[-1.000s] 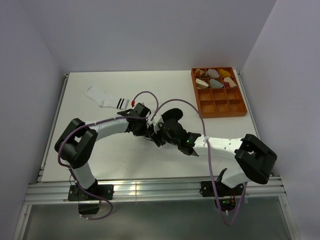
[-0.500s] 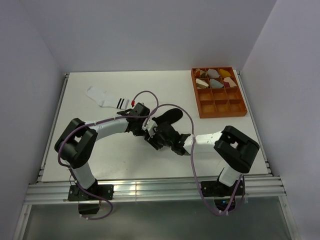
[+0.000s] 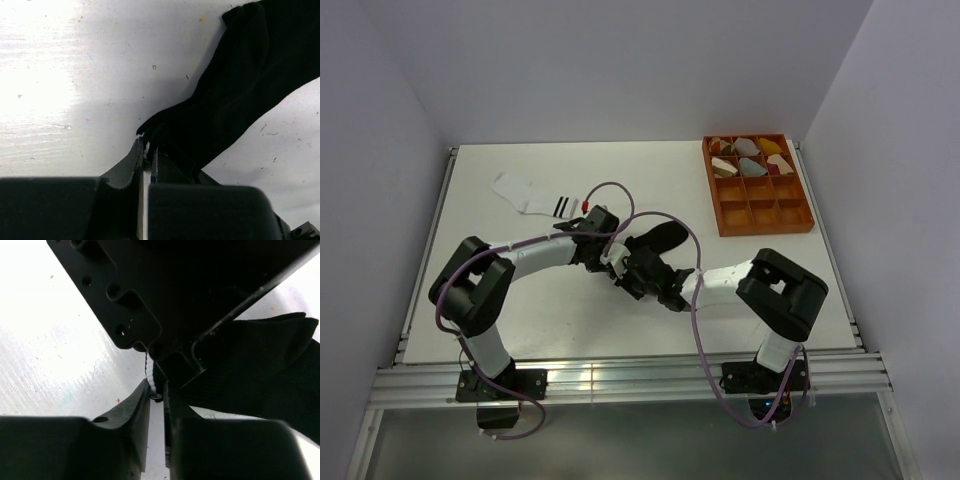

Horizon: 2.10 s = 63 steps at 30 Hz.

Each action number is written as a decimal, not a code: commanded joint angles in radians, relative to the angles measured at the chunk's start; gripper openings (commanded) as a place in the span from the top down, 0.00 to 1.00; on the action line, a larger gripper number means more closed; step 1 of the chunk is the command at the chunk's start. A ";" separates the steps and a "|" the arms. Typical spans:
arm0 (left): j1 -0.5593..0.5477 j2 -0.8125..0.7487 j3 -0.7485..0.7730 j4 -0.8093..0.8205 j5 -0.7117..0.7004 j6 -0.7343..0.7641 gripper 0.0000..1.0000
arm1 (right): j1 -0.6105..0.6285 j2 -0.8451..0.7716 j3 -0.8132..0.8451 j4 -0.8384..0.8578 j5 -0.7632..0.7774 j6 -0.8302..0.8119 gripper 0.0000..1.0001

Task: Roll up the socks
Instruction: Roll the sock at the center of the board.

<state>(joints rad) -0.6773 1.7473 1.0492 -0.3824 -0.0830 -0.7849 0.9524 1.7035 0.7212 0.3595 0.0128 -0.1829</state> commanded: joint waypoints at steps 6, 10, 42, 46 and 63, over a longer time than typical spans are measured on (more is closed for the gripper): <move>-0.004 -0.021 -0.067 -0.003 0.022 -0.096 0.97 | 0.008 0.022 0.052 -0.066 -0.037 0.078 1.00; 0.013 -0.071 -0.103 0.037 0.002 -0.155 0.89 | -0.020 -0.010 0.066 -0.125 -0.060 0.181 1.00; 0.041 -0.215 -0.354 0.451 0.048 -0.363 0.51 | -0.399 0.159 -0.091 0.216 -0.691 0.988 1.00; 0.041 -0.203 -0.367 0.458 0.031 -0.367 0.52 | -0.406 0.173 -0.085 0.190 -0.686 0.991 1.00; 0.042 -0.129 -0.387 0.516 0.032 -0.355 0.52 | -0.437 0.239 -0.088 0.223 -0.714 1.062 1.00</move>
<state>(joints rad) -0.6380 1.5848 0.6674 0.1349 -0.0460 -1.1477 0.5224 1.9045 0.6529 0.6422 -0.7422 0.8864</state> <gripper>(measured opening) 0.478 0.154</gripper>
